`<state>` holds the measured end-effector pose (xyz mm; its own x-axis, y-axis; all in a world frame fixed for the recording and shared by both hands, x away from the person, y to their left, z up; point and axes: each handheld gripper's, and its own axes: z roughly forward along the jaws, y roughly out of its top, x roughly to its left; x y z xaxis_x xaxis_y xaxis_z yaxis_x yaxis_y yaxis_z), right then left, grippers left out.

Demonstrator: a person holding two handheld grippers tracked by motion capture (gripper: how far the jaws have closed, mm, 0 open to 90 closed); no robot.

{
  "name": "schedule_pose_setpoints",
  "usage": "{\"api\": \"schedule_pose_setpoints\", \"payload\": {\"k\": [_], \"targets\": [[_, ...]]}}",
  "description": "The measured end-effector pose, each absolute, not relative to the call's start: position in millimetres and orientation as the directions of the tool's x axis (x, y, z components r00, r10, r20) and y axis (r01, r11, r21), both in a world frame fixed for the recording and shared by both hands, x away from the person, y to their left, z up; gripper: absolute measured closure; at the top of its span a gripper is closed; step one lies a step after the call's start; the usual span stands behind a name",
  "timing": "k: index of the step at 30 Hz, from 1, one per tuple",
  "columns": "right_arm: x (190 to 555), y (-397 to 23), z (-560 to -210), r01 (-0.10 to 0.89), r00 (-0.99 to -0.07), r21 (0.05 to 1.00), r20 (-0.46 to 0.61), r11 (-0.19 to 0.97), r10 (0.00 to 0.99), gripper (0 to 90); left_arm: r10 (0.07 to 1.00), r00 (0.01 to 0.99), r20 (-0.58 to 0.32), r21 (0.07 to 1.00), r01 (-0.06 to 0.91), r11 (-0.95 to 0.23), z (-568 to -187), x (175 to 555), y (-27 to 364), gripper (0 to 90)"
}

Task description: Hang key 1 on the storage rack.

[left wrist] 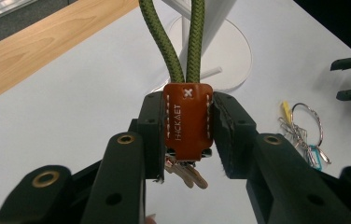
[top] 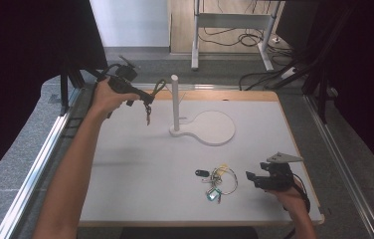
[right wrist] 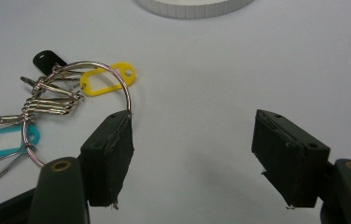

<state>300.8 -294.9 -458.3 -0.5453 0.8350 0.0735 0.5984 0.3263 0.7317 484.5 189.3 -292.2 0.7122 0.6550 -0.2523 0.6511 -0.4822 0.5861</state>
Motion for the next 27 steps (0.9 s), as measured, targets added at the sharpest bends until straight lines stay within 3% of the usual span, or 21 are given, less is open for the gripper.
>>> {"api": "schedule_pose_setpoints", "payload": {"k": [16, 27], "targets": [[300.8, -294.2, -459.1, 0.598, -0.547, 0.728, 0.066, 0.335, 0.834, 29.2, 0.643, 0.712, -0.282, 0.542, 0.672, -0.505, -309.1, 499.2, 177.6, 66.7], [300.6, -293.0, -459.1, 0.598, -0.546, 0.727, 0.061, 0.337, 0.836, 29.3, 0.644, 0.721, -0.256, 0.52, 0.664, -0.537, -327.0, 497.1, 161.7, 66.2]]}}
